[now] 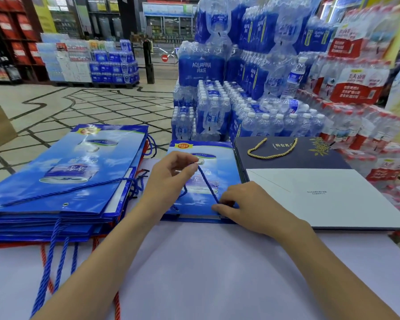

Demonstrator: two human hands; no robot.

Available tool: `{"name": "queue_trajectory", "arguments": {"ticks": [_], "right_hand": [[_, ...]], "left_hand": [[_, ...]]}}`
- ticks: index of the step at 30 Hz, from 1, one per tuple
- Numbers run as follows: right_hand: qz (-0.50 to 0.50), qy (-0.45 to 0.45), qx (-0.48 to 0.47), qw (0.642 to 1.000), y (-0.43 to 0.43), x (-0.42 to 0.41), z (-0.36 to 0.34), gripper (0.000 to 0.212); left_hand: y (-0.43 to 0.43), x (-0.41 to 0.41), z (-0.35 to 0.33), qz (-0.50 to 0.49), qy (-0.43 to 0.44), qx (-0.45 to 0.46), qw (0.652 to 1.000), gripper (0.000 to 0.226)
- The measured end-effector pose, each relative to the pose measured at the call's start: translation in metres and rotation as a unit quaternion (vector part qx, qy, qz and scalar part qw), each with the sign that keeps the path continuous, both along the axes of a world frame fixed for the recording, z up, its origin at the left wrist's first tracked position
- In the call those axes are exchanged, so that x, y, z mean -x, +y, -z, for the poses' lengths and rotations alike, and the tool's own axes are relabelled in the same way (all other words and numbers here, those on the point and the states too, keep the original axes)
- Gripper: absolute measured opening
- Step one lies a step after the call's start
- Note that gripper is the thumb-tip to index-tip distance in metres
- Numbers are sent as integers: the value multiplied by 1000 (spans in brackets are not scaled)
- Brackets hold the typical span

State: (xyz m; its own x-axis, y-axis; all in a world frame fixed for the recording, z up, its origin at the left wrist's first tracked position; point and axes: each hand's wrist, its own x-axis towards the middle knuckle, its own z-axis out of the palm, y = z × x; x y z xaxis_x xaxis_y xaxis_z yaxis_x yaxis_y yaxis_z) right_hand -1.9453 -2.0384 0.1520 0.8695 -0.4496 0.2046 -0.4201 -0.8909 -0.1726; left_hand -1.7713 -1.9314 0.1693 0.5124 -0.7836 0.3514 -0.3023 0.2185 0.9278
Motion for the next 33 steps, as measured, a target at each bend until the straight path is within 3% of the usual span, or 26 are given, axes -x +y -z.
{"name": "queue_trajectory", "arguments": {"ticks": [2,4,6,9,10,13,16,19,22,25,29,33], "right_hand": [[9,8,52,999,1,-5,2,36],[25,8,40,999,3,-6,0,29],[37,18,32,999,5,-6,-1,45],[81,17,89,993,5,-5,2,51],[106,21,110,988,5,-4,3,50],[166,56,148,973,6,-4,3,52],[199,95,151,964,12,-5,2,53],[209,121,153,958,16,-9,1,54],[198,113,152,962,16,-9,1,55],[196,108,143,964,12,-7,0,58],[199,88,127,968,8,-6,-3,61],[200,66,104,972,6,-5,-3,57]], "left_hand": [[0,-3,1,-2,-6,25,1000,25],[1,-6,2,-9,-30,40,999,36],[1,-8,5,-29,-72,29,997,44],[-5,-10,16,-81,-155,-100,980,30],[-7,-13,22,-106,-188,-175,961,27],[-8,-16,35,-160,-284,-365,872,55],[-7,-12,36,-201,-309,-389,844,69],[-6,-13,36,-213,-323,-375,842,64],[-3,-20,28,-214,-250,-322,888,47],[2,-23,16,-225,-171,-259,923,45],[3,-25,1,-235,-92,-178,951,53],[5,-29,-12,-201,89,-155,963,52]]}}
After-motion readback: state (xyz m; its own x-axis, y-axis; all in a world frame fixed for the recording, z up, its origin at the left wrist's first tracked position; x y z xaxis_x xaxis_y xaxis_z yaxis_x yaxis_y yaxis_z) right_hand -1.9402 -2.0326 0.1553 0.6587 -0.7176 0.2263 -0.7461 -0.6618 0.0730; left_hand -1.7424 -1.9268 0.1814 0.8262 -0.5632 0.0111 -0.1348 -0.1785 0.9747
